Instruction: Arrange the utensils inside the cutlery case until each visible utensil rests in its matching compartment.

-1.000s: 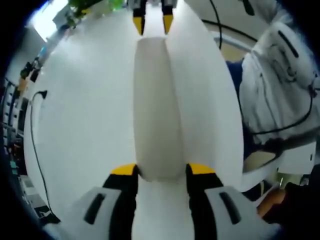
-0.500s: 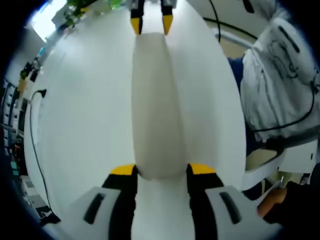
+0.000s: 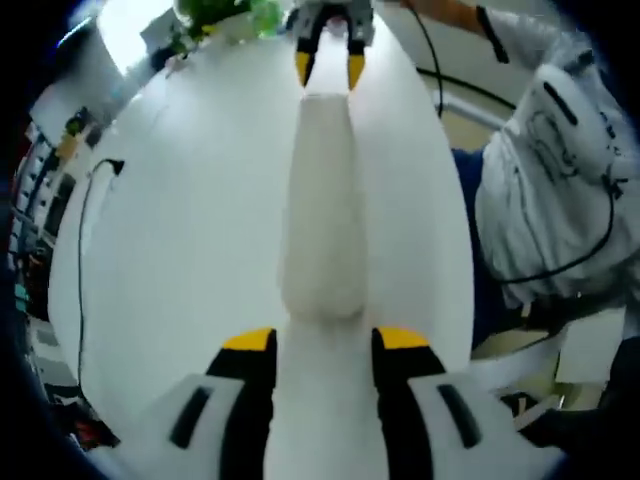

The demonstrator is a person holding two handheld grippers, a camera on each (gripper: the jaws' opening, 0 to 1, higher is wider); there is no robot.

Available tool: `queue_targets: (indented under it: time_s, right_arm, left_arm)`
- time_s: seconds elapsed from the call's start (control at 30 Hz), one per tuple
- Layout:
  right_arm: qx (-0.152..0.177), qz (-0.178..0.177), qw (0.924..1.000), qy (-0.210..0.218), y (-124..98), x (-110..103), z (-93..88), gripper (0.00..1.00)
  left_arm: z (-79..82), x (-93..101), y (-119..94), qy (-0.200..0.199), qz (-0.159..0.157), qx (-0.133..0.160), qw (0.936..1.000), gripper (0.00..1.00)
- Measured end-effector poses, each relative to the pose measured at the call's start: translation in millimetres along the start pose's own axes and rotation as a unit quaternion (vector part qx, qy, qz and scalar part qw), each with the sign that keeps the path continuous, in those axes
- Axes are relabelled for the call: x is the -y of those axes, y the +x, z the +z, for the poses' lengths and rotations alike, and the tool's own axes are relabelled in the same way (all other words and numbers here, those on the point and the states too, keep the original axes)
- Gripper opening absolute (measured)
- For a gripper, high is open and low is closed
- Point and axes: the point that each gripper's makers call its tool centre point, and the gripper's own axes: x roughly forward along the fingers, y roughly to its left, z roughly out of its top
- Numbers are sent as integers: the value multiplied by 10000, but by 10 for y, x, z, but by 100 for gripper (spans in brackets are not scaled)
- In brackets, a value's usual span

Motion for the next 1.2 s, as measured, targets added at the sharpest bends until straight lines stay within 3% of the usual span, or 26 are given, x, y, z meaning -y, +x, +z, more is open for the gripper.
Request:
queue_targets:
  time_s: [0.17, 0.3, 0.4, 0.47, 0.53, 0.63, 0.67, 0.7, 0.83, 1.0, 1.07, 1.2]
  right_arm:
    - [599, -209, 9976, 273, -98, 2, 74, 30]
    - [1211, -337, 9904, 569, -184, 3, 190, 24]
    - [1672, -399, 9813, 870, -208, -10, 304, 17]
    - [2029, -399, 9739, 933, -213, -33, 419, 8]
    - [2397, -478, 9619, 1227, -235, -1, 532, 5]
    - [2375, -571, 9598, 1385, -191, -7, 578, 0]
    - [2301, -573, 9617, 1374, -179, -16, 595, 0]
    - [1990, -689, 9699, 1225, -161, -7, 548, 0]
    - [1572, -767, 9824, 651, -123, -93, 650, 0]
    - [984, -945, 9902, 285, -52, -60, 706, 0]
    - [601, -957, 9935, 120, -16, -39, 674, 0]
    - [367, -653, 9970, 204, 45, -47, 686, 0]
  left_arm:
    - [78, 13, -160, -294, 282, 715, 9966, 37]
    - [259, 19, -273, -523, 432, 1572, 9852, 37]
    - [303, -135, -334, -754, 797, 1965, 9743, 35]
    - [303, -191, -333, -753, 983, 2020, 9715, 34]
    - [345, -221, -325, -726, 1135, 2175, 9667, 29]
    - [393, -119, -256, -981, 883, 2239, 9656, 24]
    - [381, -59, -219, -1144, 703, 2122, 9680, 23]
    - [352, -58, -197, -1184, 713, 1952, 9710, 23]
    - [231, -115, -147, -842, 1083, 1206, 9832, 22]
    - [302, 5, -95, -642, 924, 991, 9887, 22]
    - [312, 30, -87, -553, 926, 842, 9906, 21]
    - [349, 73, -77, -425, 815, 646, 9937, 16]
